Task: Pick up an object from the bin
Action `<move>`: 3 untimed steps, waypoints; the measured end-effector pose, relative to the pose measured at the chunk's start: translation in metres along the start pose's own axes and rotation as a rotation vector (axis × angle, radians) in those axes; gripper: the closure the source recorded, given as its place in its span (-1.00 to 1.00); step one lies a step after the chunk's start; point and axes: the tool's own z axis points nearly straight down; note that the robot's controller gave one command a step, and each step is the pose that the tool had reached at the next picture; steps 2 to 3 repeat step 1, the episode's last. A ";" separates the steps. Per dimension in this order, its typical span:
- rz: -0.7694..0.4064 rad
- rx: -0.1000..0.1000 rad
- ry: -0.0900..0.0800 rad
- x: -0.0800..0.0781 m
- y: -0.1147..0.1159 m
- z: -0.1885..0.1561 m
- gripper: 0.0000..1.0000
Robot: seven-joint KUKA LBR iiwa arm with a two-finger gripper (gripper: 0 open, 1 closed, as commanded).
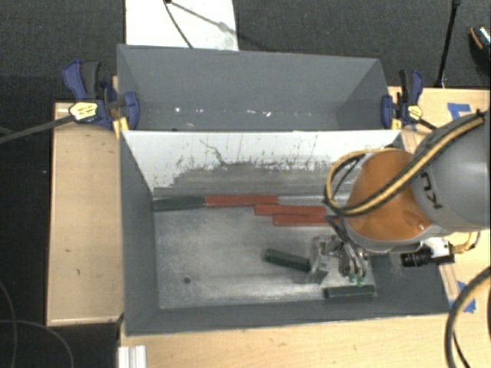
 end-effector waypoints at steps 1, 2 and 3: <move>0.090 -0.003 -0.011 -0.009 0.027 -0.141 1.00; 0.090 -0.003 -0.011 -0.009 0.027 -0.141 1.00; 0.090 -0.003 -0.011 -0.009 0.027 -0.141 1.00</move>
Offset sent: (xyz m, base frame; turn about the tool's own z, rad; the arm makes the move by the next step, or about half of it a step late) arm 0.0133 0.0225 0.1357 0.0914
